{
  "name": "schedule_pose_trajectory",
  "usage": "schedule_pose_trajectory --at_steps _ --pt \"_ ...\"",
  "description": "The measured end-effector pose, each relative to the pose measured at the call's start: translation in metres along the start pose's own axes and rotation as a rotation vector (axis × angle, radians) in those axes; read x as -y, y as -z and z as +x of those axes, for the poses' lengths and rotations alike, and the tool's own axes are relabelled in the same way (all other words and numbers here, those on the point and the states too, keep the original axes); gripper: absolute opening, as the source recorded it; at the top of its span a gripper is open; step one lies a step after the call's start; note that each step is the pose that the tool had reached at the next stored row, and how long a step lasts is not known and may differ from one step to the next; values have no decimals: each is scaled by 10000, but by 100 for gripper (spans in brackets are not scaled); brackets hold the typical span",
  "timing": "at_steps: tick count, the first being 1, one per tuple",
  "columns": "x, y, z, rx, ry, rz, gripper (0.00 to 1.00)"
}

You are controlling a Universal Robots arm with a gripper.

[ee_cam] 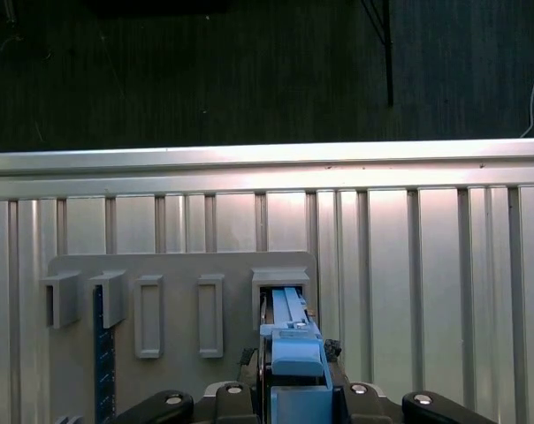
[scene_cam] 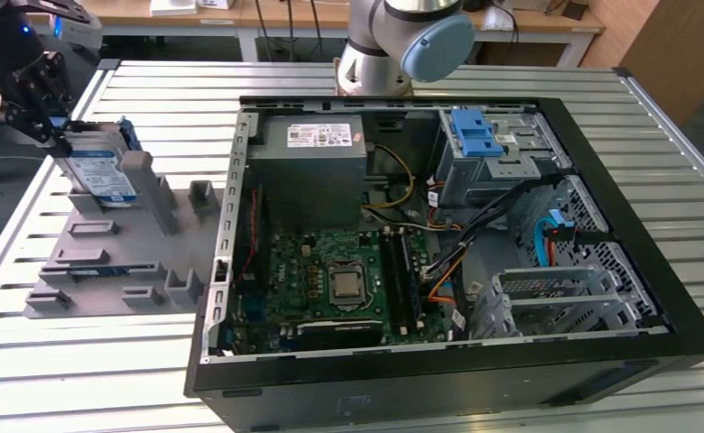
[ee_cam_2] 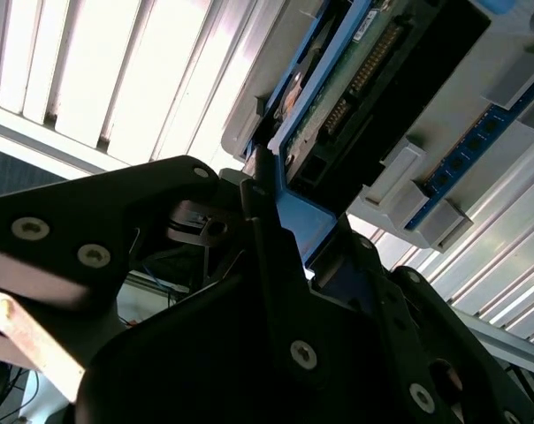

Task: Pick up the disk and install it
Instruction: 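Pick up the disk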

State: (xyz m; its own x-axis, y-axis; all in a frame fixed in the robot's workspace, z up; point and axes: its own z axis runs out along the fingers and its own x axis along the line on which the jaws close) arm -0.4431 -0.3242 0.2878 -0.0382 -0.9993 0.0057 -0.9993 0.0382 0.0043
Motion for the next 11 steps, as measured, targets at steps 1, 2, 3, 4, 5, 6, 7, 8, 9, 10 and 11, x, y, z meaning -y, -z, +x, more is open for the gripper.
schedule_pose_trajectory --at_steps 1,2,3,4,5,6,7,8,9,10,11 --pt "0 0 0 0 0 0 36" --pt "0 0 0 0 1 0 36" --pt "0 0 0 0 1 0 36" --pt "0 1 0 1 1 1 36" --pt "0 3 0 1 1 2 36" --pt "0 8 0 0 1 0 36" --pt "0 13 0 0 0 -1 36" --pt "0 19 0 0 1 -1 36" --pt "0 26 0 0 1 -1 36" --pt "0 34 0 0 1 -1 36" --pt "0 41 0 0 1 0 36"
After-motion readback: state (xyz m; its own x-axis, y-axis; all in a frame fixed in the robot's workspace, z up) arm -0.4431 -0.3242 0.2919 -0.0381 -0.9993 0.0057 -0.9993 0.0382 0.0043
